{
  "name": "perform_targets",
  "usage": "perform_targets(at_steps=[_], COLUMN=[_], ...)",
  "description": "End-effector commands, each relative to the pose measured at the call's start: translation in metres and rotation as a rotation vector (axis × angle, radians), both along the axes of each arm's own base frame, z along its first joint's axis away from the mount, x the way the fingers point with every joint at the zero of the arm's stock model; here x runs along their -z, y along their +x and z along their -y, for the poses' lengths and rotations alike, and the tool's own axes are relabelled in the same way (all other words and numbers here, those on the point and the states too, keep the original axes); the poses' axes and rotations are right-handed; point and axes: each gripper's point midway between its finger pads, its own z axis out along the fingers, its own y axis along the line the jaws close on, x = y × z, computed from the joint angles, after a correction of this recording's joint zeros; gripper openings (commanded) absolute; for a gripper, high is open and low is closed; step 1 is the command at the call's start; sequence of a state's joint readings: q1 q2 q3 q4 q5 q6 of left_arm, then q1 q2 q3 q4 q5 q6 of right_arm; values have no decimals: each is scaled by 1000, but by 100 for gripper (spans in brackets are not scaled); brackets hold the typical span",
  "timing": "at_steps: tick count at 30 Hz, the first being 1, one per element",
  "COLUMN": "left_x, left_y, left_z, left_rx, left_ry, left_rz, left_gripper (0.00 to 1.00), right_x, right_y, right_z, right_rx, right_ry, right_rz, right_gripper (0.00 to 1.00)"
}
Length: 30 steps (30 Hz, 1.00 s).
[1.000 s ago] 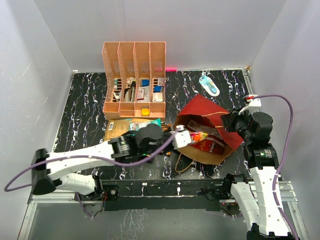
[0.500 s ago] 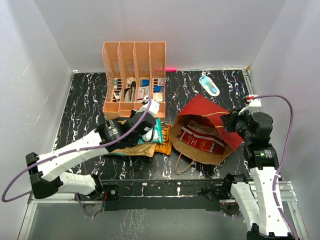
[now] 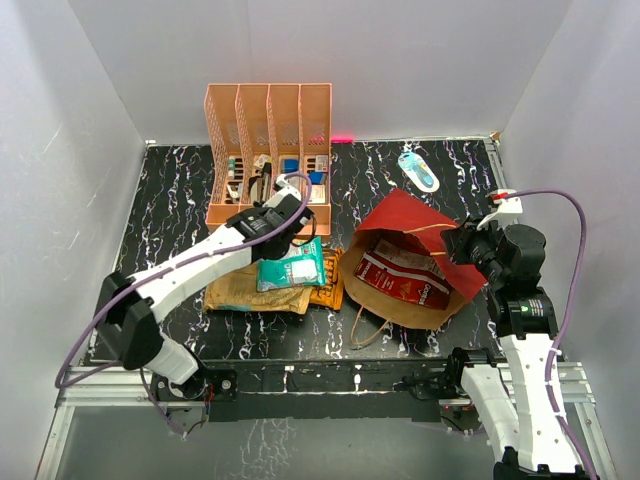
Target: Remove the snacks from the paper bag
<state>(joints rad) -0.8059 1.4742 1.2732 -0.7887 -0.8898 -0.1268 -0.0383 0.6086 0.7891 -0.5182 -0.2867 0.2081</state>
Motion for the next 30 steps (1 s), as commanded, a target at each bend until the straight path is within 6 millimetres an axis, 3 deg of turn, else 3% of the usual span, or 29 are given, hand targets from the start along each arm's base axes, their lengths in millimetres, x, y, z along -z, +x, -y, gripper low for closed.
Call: perform_targets(at_steps=[1,8,15,22,30], left_x=[12,40,49,59,68], left_y=[10,6,-11,-23,-12], left_z=[9,18,17,38,67], left_rx=[16,-29,-49,-78,-67], left_ry=[44,70,32,-84,-167], left_rz=[-41,-158,-240,-338,-364], left_gripper=[0,0,0,0,17], right_x=[-17,-16,-16,-17,-18], right_y=[6,6,6,5,4], right_z=[-1,-1,-1,-1,-2], right_rx=[-8,-6,-9,-11,-11], right_ry=[-16,-15,-15,-15,-15], right_rz=[74,73,74,77,80], right_gripper=[8,8,8,8,8])
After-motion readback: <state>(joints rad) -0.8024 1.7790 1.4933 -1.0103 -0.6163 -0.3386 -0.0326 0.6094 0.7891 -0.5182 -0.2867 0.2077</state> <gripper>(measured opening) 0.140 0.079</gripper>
